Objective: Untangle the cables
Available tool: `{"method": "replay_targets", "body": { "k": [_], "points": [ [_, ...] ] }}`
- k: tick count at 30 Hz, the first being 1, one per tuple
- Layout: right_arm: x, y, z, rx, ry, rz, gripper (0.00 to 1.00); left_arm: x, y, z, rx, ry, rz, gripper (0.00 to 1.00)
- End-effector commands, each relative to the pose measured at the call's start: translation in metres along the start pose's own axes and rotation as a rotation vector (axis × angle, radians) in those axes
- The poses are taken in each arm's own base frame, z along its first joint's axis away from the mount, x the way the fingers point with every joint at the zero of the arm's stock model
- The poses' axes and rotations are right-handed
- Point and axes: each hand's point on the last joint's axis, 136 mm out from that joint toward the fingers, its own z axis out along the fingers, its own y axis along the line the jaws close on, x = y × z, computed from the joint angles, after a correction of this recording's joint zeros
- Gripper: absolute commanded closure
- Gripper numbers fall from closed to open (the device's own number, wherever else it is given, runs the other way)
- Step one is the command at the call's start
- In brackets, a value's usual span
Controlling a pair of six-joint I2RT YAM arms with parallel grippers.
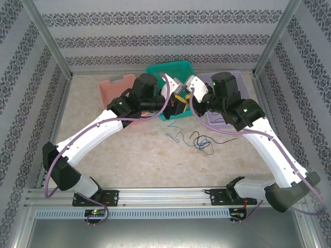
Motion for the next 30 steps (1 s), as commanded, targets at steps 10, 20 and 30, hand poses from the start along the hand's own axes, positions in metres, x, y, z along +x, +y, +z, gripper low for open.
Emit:
{"method": "replay_targets", "body": {
  "k": [10, 20, 30],
  "points": [
    [-0.051, -0.072, -0.07, 0.301, -0.312, 0.375, 0.32, -0.028, 0.022, -0.029, -0.149, -0.123, -0.092, 1.0],
    [0.004, -0.031, -0.035, 0.036, -0.327, 1.534, 0.36, -0.052, 0.042, -0.051, -0.241, -0.219, -0.18, 1.0],
    [0.12, 0.003, 0.019, 0.03, 0.064, 1.603, 0.41, -0.097, 0.007, -0.101, -0.112, -0.271, -0.205, 1.0]
  ]
}}
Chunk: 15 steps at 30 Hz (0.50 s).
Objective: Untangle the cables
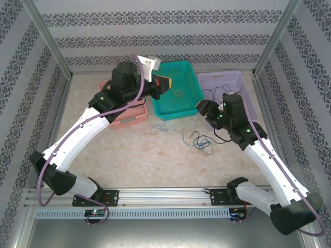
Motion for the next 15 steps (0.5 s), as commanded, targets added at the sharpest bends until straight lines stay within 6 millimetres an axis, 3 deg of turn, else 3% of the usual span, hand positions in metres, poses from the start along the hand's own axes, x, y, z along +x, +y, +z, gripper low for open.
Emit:
{"method": "replay_targets", "body": {
  "k": [1, 3, 8, 15],
  "points": [
    [0.022, -0.01, 0.016, 0.003, 0.179, 0.027, 0.42, -0.02, -0.034, -0.032, 0.112, 0.0, 0.011, 1.0],
    [0.032, -0.021, 0.027, 0.048, 0.257, 0.037, 0.45, -0.015, -0.033, -0.036, 0.101, 0.023, 0.035, 1.0],
    [0.061, -0.037, 0.047, 0.123, 0.386, -0.003, 0.53, 0.014, -0.009, -0.033, 0.037, 0.067, -0.019, 1.0],
    [0.108, -0.072, 0.063, 0.278, 0.447, -0.329, 0.58, 0.098, 0.054, -0.041, -0.19, 0.159, -0.173, 1.0]
  ]
}}
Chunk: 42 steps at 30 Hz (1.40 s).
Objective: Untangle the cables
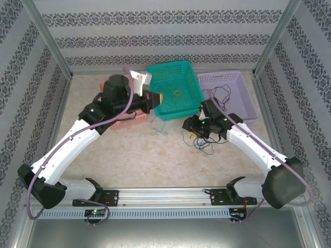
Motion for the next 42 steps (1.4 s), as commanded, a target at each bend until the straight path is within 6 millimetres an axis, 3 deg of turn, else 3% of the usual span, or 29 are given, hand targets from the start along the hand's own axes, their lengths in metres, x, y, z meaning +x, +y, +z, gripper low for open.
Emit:
{"method": "replay_targets", "body": {
  "k": [1, 8, 13, 18, 27, 33, 42],
  "points": [
    [0.017, -0.019, 0.021, 0.128, 0.031, -0.184, 0.59, 0.024, 0.038, -0.011, -0.148, 0.006, -0.09, 1.0],
    [0.045, 0.002, 0.07, 0.203, 0.158, -0.555, 0.63, 0.07, 0.112, -0.05, -0.355, -0.022, -0.26, 1.0],
    [0.04, 0.015, 0.097, 0.253, 0.179, -0.714, 0.62, 0.083, 0.131, -0.069, -0.385, -0.057, -0.327, 1.0],
    [0.038, 0.023, 0.121, 0.292, 0.22, -0.791, 0.62, 0.09, 0.134, -0.072, -0.374, -0.06, -0.359, 1.0],
    [0.039, 0.045, 0.147, 0.254, 0.248, -0.709, 0.63, 0.093, 0.136, -0.072, -0.37, -0.062, -0.374, 1.0],
    [0.033, 0.041, 0.168, 0.299, 0.279, -0.682, 0.69, 0.093, 0.134, -0.072, -0.366, -0.058, -0.373, 1.0],
    [0.031, 0.033, 0.181, 0.346, 0.277, -0.657, 0.73, 0.091, 0.133, -0.072, -0.36, -0.063, -0.37, 1.0]
  ]
}}
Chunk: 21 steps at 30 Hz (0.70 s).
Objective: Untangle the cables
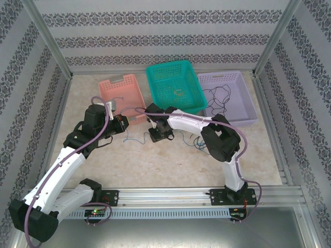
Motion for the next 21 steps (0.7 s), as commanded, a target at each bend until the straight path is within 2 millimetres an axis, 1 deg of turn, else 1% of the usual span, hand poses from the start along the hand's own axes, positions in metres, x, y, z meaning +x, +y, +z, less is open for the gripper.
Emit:
{"method": "replay_targets", "body": {
  "k": [1, 13, 16, 19, 21],
  "points": [
    [-0.002, -0.003, 0.005, 0.041, 0.014, 0.029, 0.74, -0.006, -0.003, -0.005, 0.021, -0.02, -0.01, 1.0],
    [-0.009, -0.004, 0.016, 0.081, -0.003, 0.06, 0.81, -0.006, -0.005, -0.005, 0.024, -0.02, -0.01, 1.0],
    [-0.009, -0.001, 0.019, 0.07, 0.002, 0.064, 0.85, -0.007, -0.005, -0.005, 0.023, -0.021, -0.009, 1.0],
    [-0.007, 0.002, 0.019, 0.066, 0.001, 0.066, 0.91, -0.007, -0.004, -0.005, 0.019, -0.022, -0.009, 1.0],
    [-0.006, 0.003, 0.015, 0.065, -0.01, 0.078, 0.98, -0.007, -0.003, -0.006, 0.014, -0.026, -0.011, 1.0]
  ]
}}
